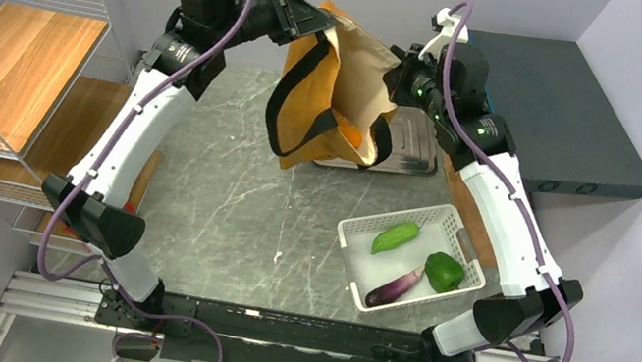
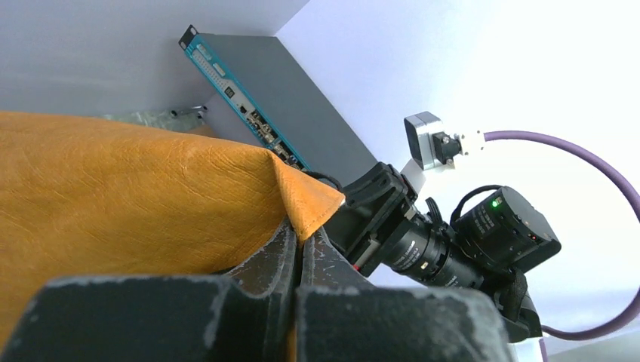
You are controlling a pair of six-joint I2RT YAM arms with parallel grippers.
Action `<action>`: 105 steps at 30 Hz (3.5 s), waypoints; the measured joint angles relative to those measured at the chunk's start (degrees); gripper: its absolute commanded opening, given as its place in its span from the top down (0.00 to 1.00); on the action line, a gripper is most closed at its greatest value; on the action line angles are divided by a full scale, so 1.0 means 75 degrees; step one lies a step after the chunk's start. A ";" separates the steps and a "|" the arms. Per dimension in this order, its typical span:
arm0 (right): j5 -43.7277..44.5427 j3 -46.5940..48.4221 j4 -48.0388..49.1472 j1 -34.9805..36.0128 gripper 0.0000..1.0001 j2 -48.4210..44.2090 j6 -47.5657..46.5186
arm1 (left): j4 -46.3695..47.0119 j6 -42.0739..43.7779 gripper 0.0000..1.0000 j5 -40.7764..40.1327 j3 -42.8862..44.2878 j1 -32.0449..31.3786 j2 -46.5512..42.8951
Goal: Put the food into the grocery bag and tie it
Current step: Adjust the grocery bag at the center of the board, then move the snack to the shelf.
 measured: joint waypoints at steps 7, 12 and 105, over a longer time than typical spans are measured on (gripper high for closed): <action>-0.0612 0.0230 -0.0023 -0.0070 1.00 -0.0012 0.0373 | -0.1224 -0.0396 1.00 -0.0309 -0.0172 0.0207 -0.0644; -0.0950 0.0213 -0.0280 -0.0067 1.00 0.0026 0.0455 | -0.1381 -0.0446 1.00 -0.0434 -0.1521 0.0408 -0.1247; -0.0778 -0.1326 0.0052 0.1527 1.00 0.1571 -0.1719 | -0.3587 0.4788 0.03 -0.6548 -0.6595 -0.0455 -0.3896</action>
